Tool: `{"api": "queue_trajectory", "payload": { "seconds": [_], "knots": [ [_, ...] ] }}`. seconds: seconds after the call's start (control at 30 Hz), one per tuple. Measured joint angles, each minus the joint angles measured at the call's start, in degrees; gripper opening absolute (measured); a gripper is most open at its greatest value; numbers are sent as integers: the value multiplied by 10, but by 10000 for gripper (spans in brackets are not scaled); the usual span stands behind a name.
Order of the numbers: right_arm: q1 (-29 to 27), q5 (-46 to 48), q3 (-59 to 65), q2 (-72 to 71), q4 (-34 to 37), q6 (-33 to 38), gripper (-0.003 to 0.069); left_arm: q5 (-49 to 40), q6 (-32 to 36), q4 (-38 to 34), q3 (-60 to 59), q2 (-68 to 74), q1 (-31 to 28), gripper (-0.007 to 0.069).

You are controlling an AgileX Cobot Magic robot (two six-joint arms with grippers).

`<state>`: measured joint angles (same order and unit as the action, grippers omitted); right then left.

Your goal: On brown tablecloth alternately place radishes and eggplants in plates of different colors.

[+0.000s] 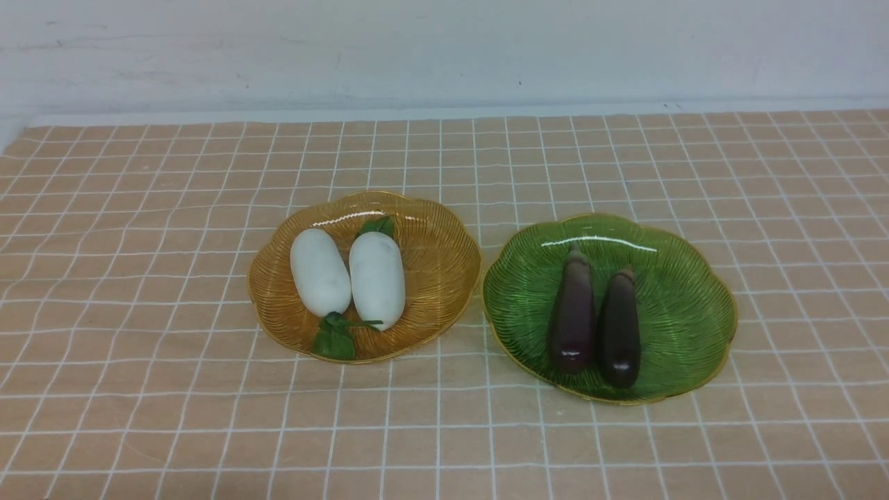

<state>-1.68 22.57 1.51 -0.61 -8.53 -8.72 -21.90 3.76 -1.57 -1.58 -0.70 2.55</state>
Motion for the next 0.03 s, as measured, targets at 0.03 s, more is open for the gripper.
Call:
{"api": "queue_trajectory", "payload": {
  "seconds": [0.03],
  "knots": [
    [0,0,0,0,0,0,-15,0,0,0,0,0,0,-3]
  ]
}}
